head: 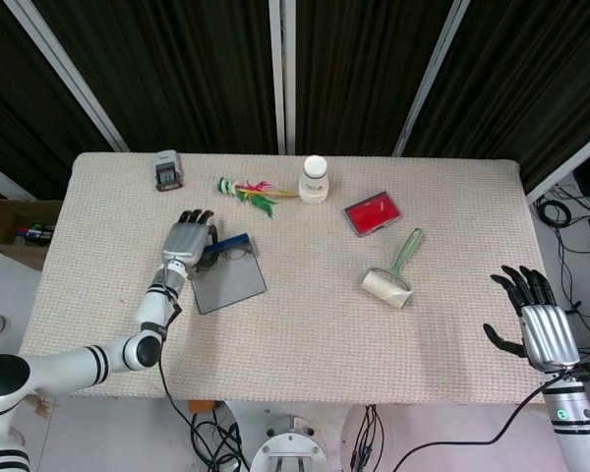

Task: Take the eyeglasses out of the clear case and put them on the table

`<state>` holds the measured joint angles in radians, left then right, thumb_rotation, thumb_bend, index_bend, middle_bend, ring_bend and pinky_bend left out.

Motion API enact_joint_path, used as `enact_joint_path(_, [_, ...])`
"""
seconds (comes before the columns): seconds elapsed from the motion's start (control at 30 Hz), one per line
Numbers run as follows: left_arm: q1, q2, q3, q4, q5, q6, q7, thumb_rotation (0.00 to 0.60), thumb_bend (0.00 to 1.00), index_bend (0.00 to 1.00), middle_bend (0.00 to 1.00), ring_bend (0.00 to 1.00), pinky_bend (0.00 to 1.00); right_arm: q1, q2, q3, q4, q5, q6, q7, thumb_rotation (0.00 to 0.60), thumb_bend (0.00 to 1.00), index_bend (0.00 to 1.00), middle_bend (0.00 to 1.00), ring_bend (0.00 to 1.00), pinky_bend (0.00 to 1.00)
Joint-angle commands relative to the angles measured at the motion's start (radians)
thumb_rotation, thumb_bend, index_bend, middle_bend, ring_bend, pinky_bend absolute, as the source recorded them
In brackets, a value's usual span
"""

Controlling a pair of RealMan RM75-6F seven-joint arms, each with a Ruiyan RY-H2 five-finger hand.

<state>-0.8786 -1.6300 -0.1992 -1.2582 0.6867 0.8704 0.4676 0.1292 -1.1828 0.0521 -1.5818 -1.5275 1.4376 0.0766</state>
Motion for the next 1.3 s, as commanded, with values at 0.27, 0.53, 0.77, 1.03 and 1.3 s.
enact_joint_path(0.27, [0.049,-0.054,-0.049,0.048,0.145,0.073,-0.201,0.589,0.46,0.55,0.14,0.04,0.07,-0.005,0.003,0.0,-0.004,0.001,0.007,-0.004,0.6,0.18,0.19,0.12,0.0,0.07])
enact_joint_path(0.53, [0.094,-0.189,-0.02,0.272,0.417,0.247,-0.427,0.6,0.47,0.55,0.14,0.04,0.07,-0.006,0.001,0.001,-0.006,0.005,0.006,-0.009,0.6,0.18,0.19,0.12,0.0,0.07])
enact_joint_path(0.77, [0.105,-0.322,-0.008,0.469,0.505,0.349,-0.448,0.6,0.47,0.52,0.14,0.04,0.07,-0.003,0.001,0.003,-0.012,0.006,0.002,-0.017,0.6,0.18,0.19,0.12,0.0,0.07])
enact_joint_path(1.03, [0.093,-0.482,-0.055,0.686,0.535,0.428,-0.496,0.6,0.46,0.5,0.14,0.04,0.07,-0.005,0.002,0.002,-0.013,0.01,0.002,-0.018,0.6,0.18,0.19,0.12,0.0,0.07])
enact_joint_path(1.3, [0.064,-0.525,-0.084,0.765,0.532,0.353,-0.502,0.6,0.46,0.48,0.14,0.04,0.07,-0.009,0.002,0.001,-0.007,0.011,0.006,-0.008,0.6,0.18,0.19,0.12,0.0,0.07])
